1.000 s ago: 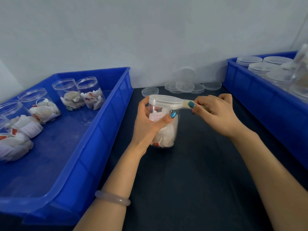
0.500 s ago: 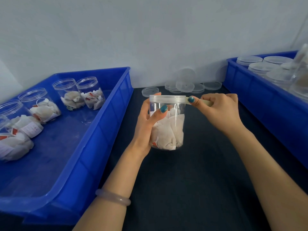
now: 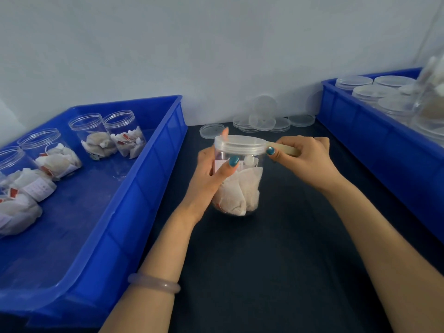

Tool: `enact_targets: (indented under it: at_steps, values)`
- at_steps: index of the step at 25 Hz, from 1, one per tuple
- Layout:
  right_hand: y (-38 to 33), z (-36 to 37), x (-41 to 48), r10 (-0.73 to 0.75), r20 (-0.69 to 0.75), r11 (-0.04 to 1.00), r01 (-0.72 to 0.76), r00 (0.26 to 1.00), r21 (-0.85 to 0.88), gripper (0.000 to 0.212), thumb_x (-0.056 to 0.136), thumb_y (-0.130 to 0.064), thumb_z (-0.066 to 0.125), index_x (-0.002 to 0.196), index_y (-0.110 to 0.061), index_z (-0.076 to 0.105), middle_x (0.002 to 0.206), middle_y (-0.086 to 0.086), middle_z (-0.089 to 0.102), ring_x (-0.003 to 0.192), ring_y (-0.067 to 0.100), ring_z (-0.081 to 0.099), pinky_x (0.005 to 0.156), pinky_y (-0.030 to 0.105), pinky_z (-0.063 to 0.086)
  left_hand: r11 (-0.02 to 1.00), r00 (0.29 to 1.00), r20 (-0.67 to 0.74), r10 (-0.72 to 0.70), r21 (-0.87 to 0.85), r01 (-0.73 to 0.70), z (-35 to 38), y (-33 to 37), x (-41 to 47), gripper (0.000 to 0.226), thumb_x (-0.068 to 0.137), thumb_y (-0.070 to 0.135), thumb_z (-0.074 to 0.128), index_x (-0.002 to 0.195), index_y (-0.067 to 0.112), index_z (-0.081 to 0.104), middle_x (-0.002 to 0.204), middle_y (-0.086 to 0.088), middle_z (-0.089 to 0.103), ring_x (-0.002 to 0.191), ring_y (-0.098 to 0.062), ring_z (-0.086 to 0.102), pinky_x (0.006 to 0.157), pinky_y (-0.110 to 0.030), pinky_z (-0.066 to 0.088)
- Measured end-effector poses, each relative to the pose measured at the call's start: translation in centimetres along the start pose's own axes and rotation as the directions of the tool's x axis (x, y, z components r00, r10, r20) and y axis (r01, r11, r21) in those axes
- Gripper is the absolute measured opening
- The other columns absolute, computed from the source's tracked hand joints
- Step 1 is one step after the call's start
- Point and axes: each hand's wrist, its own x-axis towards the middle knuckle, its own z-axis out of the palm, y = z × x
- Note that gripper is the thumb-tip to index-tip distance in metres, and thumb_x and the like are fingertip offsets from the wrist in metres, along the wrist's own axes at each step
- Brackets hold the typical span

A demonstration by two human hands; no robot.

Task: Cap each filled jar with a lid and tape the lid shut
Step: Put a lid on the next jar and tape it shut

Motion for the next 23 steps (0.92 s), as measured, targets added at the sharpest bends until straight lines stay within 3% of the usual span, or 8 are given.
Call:
enact_targets:
  at_steps: [2,5,7,9,11,15,19,23]
  values:
    - [-0.1,0.1,0.1,-0.011,-0.070,0.995,0.004,0.998,-0.098,0.053,0.083,-0.073,0.041,0.078,-0.026,0.065,0.063,0.003,0.058,0.075,0.016,0.053,0.084,0.032,0.020,0.984,0.982,-0.128,0.140,0.125,-0.124,0.1,-0.3,-0.1,0.093,0.068,0.067,0.070,0.147,0.048,0.026,0.131,0.032,0.046,0.117,0.017,0.048,0.091,-0.010,0.043]
    - [-0.8,0.6,0.0,-0.066,-0.090,0.970,0.043,0.994,-0.238,0.066,0.083,-0.080,0.028,0.082,-0.024,0.062,0.064,-0.004,0.053,0.070,0.012,0.049,0.080,0.034,0.021,0.979,0.978,-0.127,0.168,0.137,-0.150,1.0,-0.7,-0.2,0.104,0.071,0.046,0.083,0.154,0.036,0.020,0.130,0.042,0.044,0.125,0.015,0.044,0.099,-0.010,0.042]
    - [-1.3,0.9,-0.1,-0.096,-0.054,0.956,0.077,0.994,-0.282,0.071,0.087,-0.082,0.020,0.086,-0.024,0.060,0.067,-0.005,0.051,0.072,0.013,0.047,0.078,0.035,0.020,0.979,0.975,-0.165,0.152,0.163,-0.125,1.9,-0.3,-0.1,0.114,0.063,0.057,0.085,0.154,0.033,0.021,0.124,0.051,0.039,0.122,0.022,0.039,0.095,0.000,0.035]
    - [-1.2,0.6,-0.1,-0.119,-0.025,0.943,0.105,0.993,-0.315,0.064,0.092,-0.069,0.014,0.088,-0.025,0.060,0.069,-0.005,0.051,0.076,0.015,0.047,0.076,0.035,0.017,0.982,0.962,-0.252,0.104,0.181,-0.059,2.1,0.3,0.2,0.118,0.052,0.069,0.080,0.152,0.032,0.028,0.122,0.043,0.043,0.112,0.026,0.040,0.088,0.006,0.032]
    - [-0.7,-0.4,0.0,-0.161,-0.041,0.912,0.133,0.986,-0.387,0.050,0.097,-0.056,0.022,0.087,-0.028,0.062,0.072,-0.011,0.051,0.080,0.013,0.045,0.075,0.035,0.015,0.970,0.961,-0.262,0.092,0.243,-0.027,1.6,0.2,0.3,0.108,0.053,0.066,0.083,0.146,0.033,0.039,0.122,0.034,0.049,0.108,0.025,0.045,0.086,0.005,0.035]
    - [-0.2,-0.9,-0.3,-0.242,-0.062,0.880,0.192,0.968,-0.435,0.027,0.100,-0.041,0.046,0.090,-0.020,0.060,0.084,-0.015,0.048,0.090,0.014,0.038,0.075,0.033,0.011,0.979,0.994,-0.080,0.070,0.196,-0.053,-0.2,0.1,0.4,0.093,0.052,0.054,0.090,0.134,0.027,0.054,0.120,0.022,0.063,0.111,0.010,0.057,0.091,-0.012,0.049]
    - [-0.3,0.2,0.0,-0.183,0.033,0.944,0.185,0.983,-0.274,0.052,0.099,-0.063,0.025,0.090,-0.024,0.059,0.080,-0.013,0.053,0.088,0.011,0.038,0.076,0.032,0.012,0.988,0.993,0.082,0.081,0.123,-0.091,-1.0,0.5,0.2,0.080,0.064,0.026,0.087,0.136,0.019,0.052,0.126,0.015,0.062,0.117,0.004,0.057,0.091,-0.012,0.047]
    - [0.3,-0.1,-0.2,-0.202,-0.010,0.963,0.197,0.979,-0.184,0.059,0.088,-0.074,0.032,0.093,-0.025,0.065,0.074,-0.012,0.049,0.087,0.011,0.039,0.077,0.030,0.013,0.972,0.965,0.261,0.019,0.220,-0.078,-2.0,2.1,0.3,0.085,0.069,0.018,0.089,0.141,0.022,0.044,0.132,0.013,0.056,0.122,0.000,0.053,0.101,-0.022,0.046]
